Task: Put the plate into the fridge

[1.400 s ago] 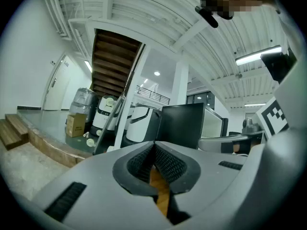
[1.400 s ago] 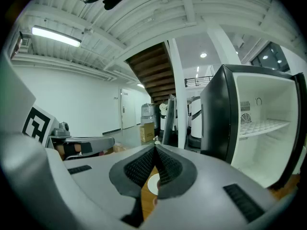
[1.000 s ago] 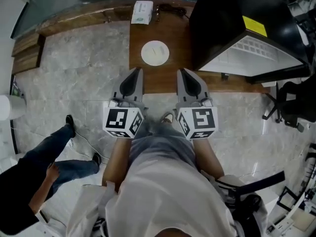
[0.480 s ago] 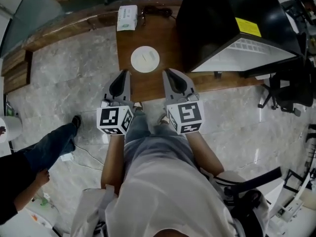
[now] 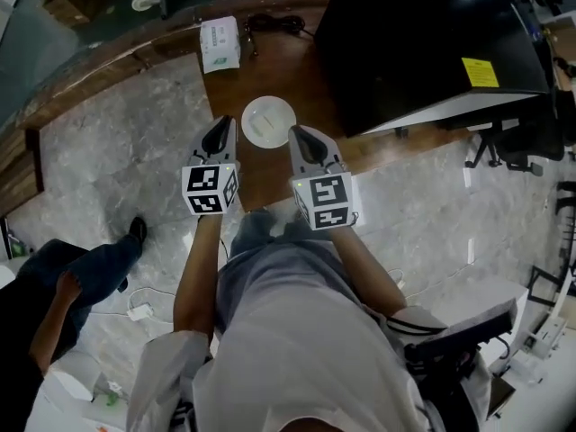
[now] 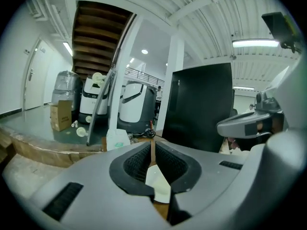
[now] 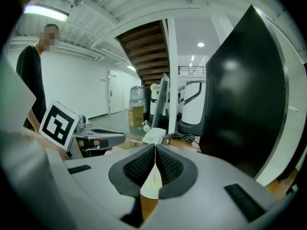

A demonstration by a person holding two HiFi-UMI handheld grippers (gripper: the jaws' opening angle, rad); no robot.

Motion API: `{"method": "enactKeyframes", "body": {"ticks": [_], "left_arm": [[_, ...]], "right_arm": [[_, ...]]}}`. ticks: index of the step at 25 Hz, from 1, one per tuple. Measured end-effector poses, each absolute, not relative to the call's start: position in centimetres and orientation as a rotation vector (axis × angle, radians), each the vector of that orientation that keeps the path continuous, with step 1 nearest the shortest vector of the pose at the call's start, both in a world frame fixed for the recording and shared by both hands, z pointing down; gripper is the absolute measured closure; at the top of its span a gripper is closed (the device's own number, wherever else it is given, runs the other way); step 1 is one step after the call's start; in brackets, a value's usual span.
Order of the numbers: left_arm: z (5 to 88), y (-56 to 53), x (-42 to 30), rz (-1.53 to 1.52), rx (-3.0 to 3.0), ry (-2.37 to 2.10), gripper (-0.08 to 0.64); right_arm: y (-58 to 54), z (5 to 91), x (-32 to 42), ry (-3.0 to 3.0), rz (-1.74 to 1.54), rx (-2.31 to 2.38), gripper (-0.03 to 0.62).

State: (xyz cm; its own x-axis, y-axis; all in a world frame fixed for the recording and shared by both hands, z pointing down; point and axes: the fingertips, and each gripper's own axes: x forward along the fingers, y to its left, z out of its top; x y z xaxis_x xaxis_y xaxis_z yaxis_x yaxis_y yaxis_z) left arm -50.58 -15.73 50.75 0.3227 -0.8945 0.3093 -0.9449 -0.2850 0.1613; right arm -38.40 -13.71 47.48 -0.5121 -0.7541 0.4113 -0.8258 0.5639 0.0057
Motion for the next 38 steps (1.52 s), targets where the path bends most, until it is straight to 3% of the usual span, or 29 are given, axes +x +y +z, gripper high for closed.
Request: {"method": "enactKeyframes", "body": {"ticks": [14,23,27,38], "left_arm": [[65.5,-24.9,-48.1,0.634,2.206,-1.3,0.538],[69.0,-26.6,-47.5,0.768,2.14,-1.203,0.538],[69.6,-26.3,-47.5,0.775,2.138,-1.171,0.537],[69.8,-26.5,-47.9,0.727,2.156,-1.15,0.537]], "right_arm": [[-18.7,60.3,-36.5,-2.169,0.568,1.324,0.574],[-19.2,68.0,-34.5,-1.961,1.102,1.38,0.567],[-18.9,70.1,-34.4,-1.914,1.258,1.369,0.502],[-19.0,71.4,-35.8,-1.934,1.645,1.354,0.5]]}}
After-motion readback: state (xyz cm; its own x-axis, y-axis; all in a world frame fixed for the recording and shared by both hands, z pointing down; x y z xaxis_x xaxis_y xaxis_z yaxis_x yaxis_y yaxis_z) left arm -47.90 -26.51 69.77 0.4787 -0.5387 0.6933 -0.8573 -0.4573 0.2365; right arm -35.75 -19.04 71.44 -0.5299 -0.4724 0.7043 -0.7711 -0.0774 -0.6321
